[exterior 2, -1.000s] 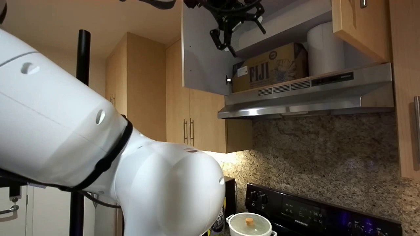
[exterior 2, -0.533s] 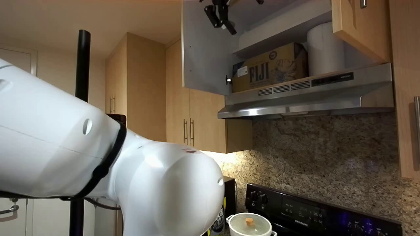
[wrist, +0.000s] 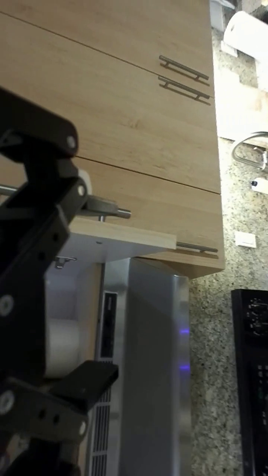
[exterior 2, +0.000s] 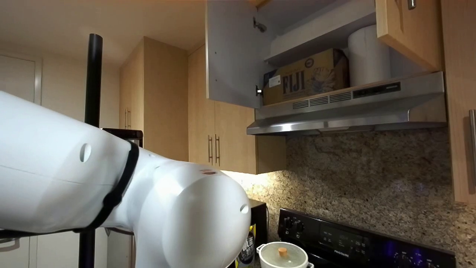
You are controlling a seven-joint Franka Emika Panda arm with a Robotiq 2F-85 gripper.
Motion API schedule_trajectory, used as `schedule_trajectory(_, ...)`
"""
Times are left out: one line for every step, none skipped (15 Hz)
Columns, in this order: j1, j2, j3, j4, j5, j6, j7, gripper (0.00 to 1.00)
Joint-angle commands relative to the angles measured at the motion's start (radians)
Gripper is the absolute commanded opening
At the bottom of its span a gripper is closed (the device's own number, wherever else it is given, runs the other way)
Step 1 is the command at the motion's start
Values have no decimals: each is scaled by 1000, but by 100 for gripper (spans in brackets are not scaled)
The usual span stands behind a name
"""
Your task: Close the right cabinet door at the top
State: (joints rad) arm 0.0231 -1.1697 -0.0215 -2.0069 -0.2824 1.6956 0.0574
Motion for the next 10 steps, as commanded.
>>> schedule_trajectory(-33, -4, -48, -27, 23, 120, 15, 100)
schedule_trajectory(-34, -1, -59, -32, 26, 145, 5, 100)
schedule_trajectory(-31, 2, -74, -35, 30, 164, -9, 100)
schedule_trajectory(-29, 7, -87, -36, 33, 180, -18, 100)
schedule_trajectory(-25, 14, -102, -35, 39, 191, -27, 100)
schedule_trajectory(-17, 28, -118, -29, 45, 199, -42, 100)
schedule_trajectory(-9, 40, -135, -24, 53, 201, -58, 100)
schedule_trajectory(3, 65, -154, -5, 63, 194, -87, 100)
schedule_trajectory(11, 79, -171, 6, 75, 189, -109, 100)
schedule_trajectory(27, 104, -192, 26, 91, 178, -141, 100)
